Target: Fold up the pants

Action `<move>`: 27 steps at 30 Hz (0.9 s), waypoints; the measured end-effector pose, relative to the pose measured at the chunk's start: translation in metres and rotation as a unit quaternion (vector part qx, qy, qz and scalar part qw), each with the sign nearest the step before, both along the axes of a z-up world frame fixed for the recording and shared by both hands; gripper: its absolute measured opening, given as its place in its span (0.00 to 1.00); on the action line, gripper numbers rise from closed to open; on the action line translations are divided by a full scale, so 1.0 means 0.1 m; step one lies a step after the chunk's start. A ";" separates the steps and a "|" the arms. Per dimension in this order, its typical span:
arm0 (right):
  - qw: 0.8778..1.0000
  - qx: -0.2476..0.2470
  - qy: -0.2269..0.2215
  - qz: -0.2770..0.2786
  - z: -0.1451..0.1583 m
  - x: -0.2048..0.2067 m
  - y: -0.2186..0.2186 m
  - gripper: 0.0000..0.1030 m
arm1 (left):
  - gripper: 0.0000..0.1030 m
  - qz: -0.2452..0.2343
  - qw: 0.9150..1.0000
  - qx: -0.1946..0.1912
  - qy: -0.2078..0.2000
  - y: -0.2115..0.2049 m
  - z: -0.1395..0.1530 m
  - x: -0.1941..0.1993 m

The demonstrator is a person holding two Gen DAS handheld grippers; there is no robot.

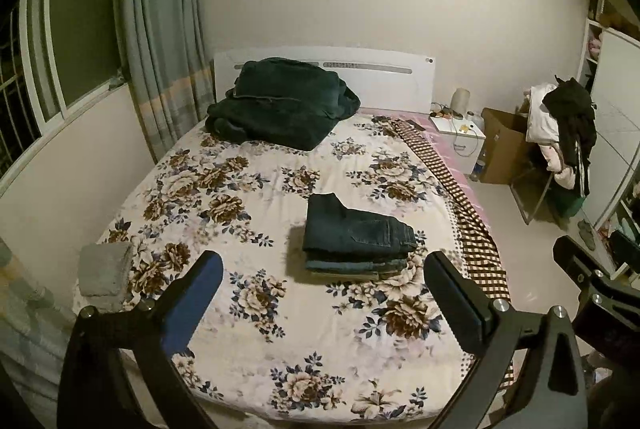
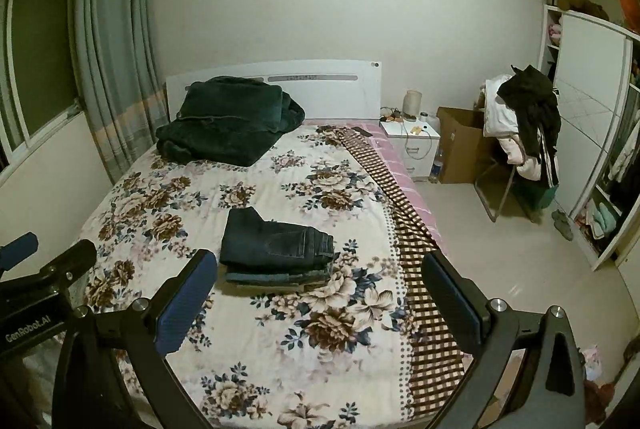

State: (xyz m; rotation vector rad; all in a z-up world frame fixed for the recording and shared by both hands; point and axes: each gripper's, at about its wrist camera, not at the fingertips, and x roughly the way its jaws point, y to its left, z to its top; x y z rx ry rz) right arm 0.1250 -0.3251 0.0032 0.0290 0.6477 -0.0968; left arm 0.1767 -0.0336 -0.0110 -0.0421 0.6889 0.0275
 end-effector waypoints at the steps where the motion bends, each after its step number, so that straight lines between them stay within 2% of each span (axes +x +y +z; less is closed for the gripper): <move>1: 1.000 0.000 -0.001 0.000 0.01 0.01 -0.01 1.00 | 1.00 0.000 1.000 0.000 -0.001 0.00 0.01 0.00; 27: 1.000 0.012 0.013 0.007 -0.15 0.02 0.00 1.00 | 1.00 0.003 1.000 0.000 0.006 0.05 0.07 -0.03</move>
